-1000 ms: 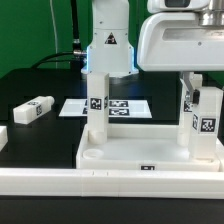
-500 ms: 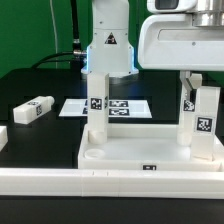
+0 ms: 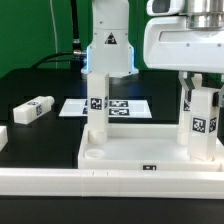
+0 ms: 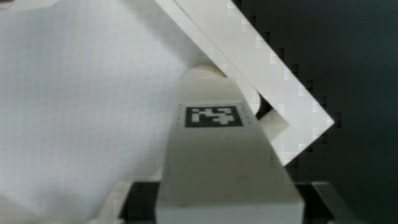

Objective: Assemble desk

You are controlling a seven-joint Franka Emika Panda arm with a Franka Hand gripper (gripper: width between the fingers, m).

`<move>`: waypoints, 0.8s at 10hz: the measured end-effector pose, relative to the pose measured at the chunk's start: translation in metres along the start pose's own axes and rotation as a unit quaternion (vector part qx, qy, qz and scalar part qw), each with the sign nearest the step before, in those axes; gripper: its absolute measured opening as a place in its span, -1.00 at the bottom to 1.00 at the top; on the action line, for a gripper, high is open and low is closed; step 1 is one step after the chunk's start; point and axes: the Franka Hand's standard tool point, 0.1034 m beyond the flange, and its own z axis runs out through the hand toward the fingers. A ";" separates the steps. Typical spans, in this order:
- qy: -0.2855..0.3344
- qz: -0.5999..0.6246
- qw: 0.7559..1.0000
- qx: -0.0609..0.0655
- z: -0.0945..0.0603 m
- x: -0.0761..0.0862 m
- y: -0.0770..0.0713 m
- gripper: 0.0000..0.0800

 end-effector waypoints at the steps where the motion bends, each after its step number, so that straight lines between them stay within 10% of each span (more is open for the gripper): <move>1: -0.001 0.045 0.999 0.000 0.000 0.000 0.000 -0.27; 6: -0.009 0.171 0.985 0.003 0.000 0.000 0.001 -0.23; 7: -0.009 0.154 0.988 0.003 0.000 0.000 0.001 0.38; 8: -0.010 0.143 0.990 0.002 0.000 0.000 0.000 0.38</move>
Offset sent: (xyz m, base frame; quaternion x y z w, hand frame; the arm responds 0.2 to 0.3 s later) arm 0.0003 -0.0007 -0.0003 -0.0198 -0.0054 0.1576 0.9873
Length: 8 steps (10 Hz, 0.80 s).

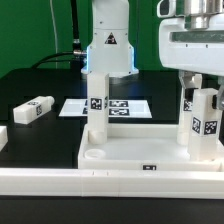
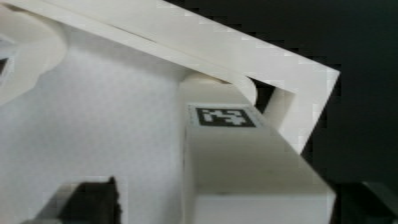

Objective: Assemble desk

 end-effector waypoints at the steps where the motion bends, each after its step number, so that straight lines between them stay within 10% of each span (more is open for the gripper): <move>1: 0.000 -0.021 1.000 0.001 -0.001 0.000 -0.001 0.58; 8: 0.010 -0.434 0.901 -0.009 0.000 -0.009 -0.002 0.62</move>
Offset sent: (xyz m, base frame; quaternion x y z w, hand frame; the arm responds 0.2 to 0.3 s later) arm -0.0010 0.0097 0.0008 -0.0255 0.0137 -0.3012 0.9531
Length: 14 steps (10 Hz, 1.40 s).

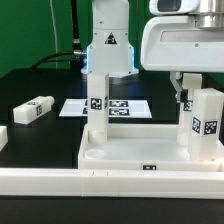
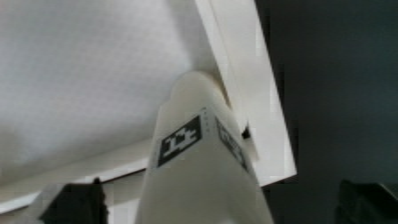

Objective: Assemble desk

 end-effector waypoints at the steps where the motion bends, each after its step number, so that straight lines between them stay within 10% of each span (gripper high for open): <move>1: 0.000 -0.036 0.999 0.000 0.000 -0.001 -0.001 0.62; 9: 0.002 -0.238 0.971 -0.007 -0.001 0.003 0.003 0.60; 12: 0.002 -0.234 0.972 -0.007 -0.001 0.003 0.004 -0.28; 14: 0.002 -0.220 0.975 -0.007 -0.001 0.003 0.004 -0.28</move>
Offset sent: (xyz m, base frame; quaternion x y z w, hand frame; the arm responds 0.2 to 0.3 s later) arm -0.0028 0.0033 0.0040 0.0052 -0.0062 -0.1907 0.9816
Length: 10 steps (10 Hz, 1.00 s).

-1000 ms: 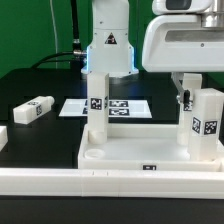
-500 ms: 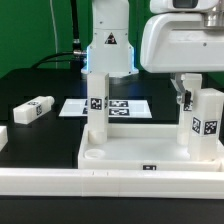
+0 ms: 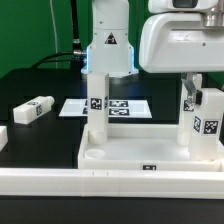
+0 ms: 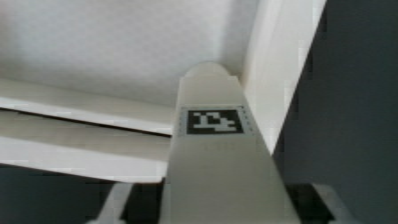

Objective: Assemble desk

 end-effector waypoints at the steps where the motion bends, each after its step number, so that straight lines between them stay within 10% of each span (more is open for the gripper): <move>1: 0.000 0.003 1.000 0.000 0.000 0.000 0.000 -0.28; 10: -0.005 0.449 0.893 0.013 0.000 0.000 0.005 -0.27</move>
Offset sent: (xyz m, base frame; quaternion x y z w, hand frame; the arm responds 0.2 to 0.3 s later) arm -0.0058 -0.0031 -0.0133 0.0047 -0.0029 0.3158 0.9488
